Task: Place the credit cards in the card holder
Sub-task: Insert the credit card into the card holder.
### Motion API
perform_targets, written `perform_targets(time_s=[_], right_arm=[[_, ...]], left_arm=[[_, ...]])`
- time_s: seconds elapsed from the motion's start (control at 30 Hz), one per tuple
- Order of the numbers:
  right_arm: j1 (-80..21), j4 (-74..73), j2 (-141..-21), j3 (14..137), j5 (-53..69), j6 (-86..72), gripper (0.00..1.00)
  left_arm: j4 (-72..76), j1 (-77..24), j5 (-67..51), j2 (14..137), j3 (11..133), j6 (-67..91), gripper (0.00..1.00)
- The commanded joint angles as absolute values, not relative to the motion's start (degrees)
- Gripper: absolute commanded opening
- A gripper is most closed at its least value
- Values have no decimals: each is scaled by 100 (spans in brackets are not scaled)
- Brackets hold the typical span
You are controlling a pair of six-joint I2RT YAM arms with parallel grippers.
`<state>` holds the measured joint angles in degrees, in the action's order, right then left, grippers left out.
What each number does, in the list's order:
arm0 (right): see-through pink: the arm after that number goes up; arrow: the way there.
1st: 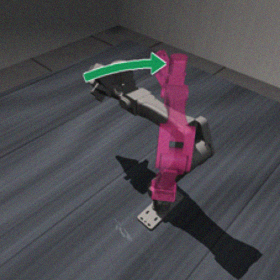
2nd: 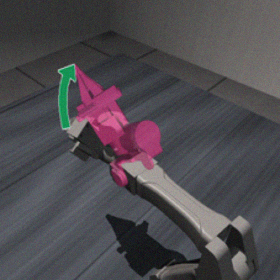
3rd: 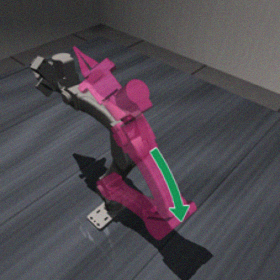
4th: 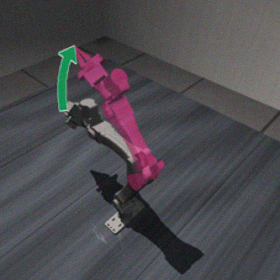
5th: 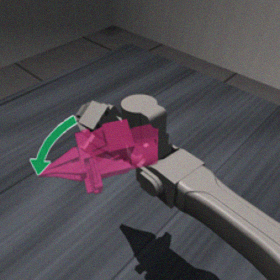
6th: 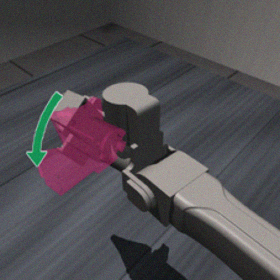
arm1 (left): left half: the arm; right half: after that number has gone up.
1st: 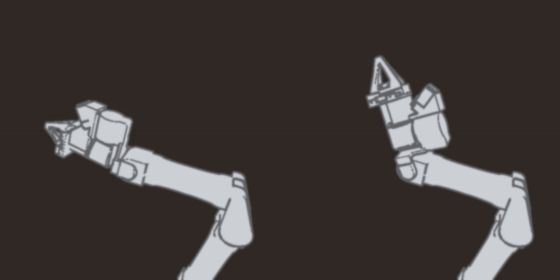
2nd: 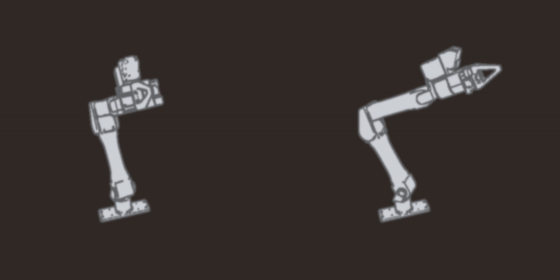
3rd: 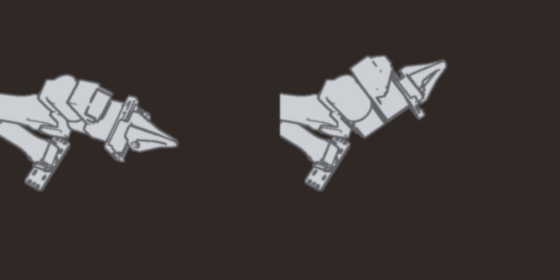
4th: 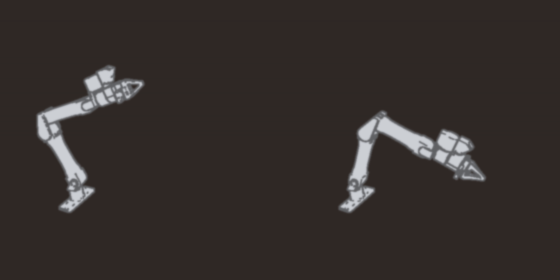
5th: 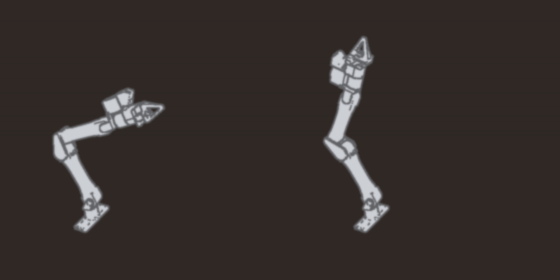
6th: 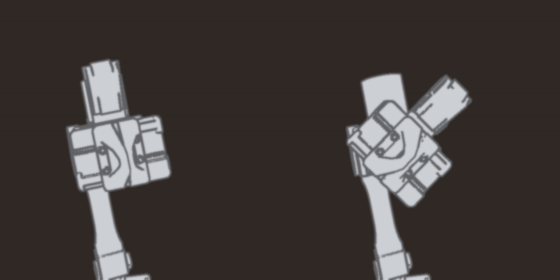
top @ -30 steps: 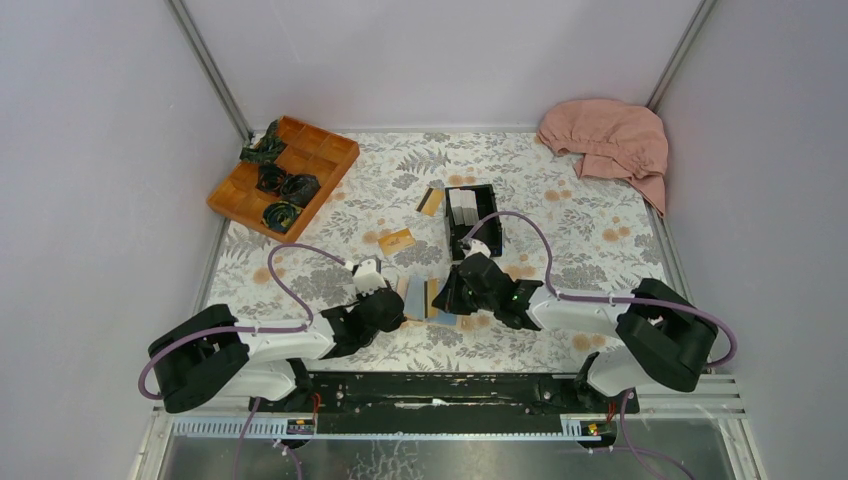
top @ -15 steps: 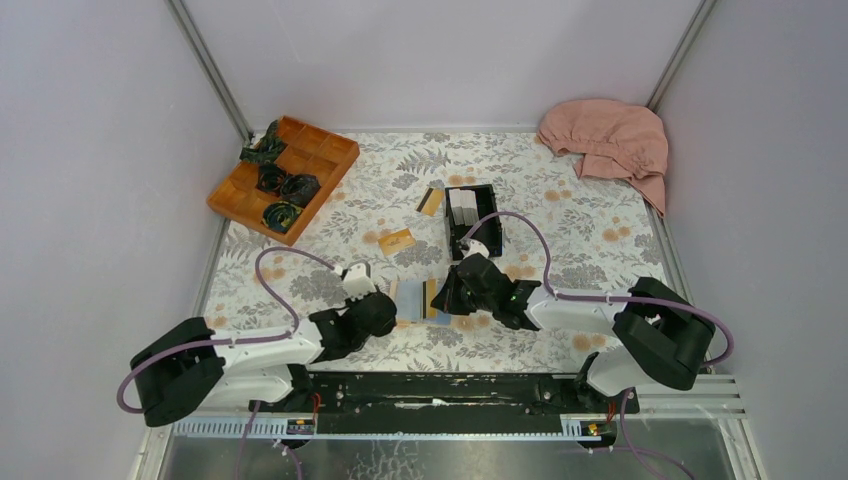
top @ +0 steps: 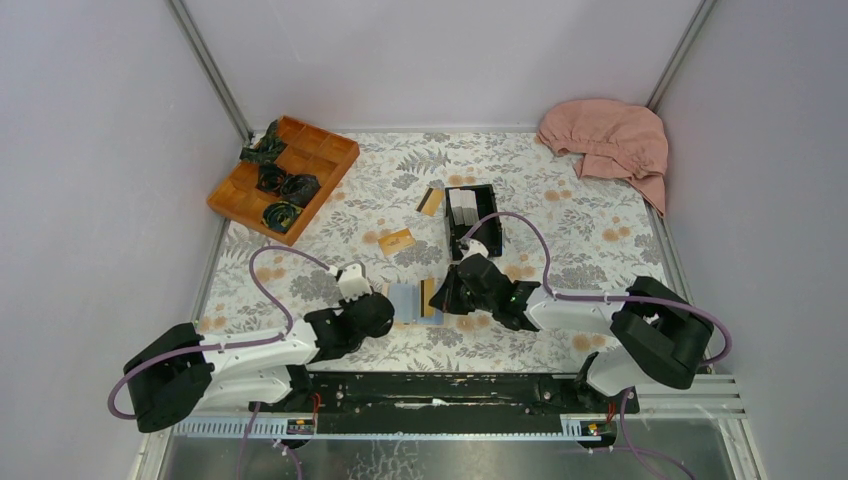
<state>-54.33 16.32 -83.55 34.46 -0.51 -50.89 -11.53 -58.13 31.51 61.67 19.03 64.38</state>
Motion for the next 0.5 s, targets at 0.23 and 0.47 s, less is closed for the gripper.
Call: perform_targets(time_s=[0.23, 0.47], right_arm=[[-5485, 2274, -8639, 3446, 68, -5282, 0], [-5484, 2715, -8845, 3318, 238, -5491, 0]], left_arm=[[-1277, -5937, 3320, 6173, 1981, 6432, 11], [-1152, -5979, 3288, 6355, 1973, 6442, 10]])
